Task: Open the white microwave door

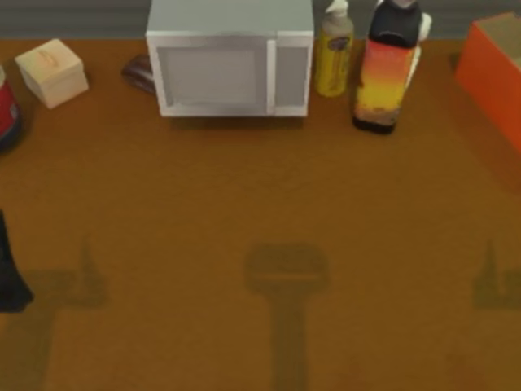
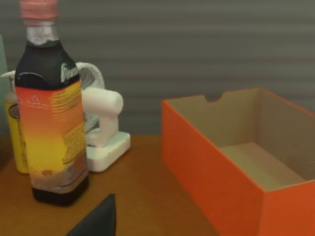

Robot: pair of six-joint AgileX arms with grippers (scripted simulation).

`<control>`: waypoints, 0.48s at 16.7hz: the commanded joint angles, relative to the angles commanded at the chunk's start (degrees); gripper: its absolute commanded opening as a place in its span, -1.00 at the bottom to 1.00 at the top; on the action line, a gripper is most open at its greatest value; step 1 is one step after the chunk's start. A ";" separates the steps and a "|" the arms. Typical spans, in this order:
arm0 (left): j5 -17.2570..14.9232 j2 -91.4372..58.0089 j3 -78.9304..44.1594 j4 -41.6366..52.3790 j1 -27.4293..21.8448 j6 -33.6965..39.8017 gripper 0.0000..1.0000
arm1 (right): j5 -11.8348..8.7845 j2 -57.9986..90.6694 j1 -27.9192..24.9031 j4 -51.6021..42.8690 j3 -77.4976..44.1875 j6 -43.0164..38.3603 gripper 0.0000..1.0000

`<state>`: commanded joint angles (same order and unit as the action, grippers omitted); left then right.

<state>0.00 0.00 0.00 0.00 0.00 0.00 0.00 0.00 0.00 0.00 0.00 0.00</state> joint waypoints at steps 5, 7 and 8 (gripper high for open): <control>0.87 -3.55 -3.34 1.74 -1.51 0.93 1.00 | 0.00 0.00 0.00 0.00 0.00 0.00 1.00; 2.13 -8.98 -8.39 4.13 -3.60 2.34 1.00 | 0.00 0.00 0.00 0.00 0.00 0.00 1.00; 2.92 -12.60 -11.71 5.58 -4.89 3.27 1.00 | 0.00 0.00 0.00 0.00 0.00 0.00 1.00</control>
<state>2.92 -12.60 -11.71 5.58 -4.89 3.27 0.00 0.00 0.00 0.00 0.00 0.00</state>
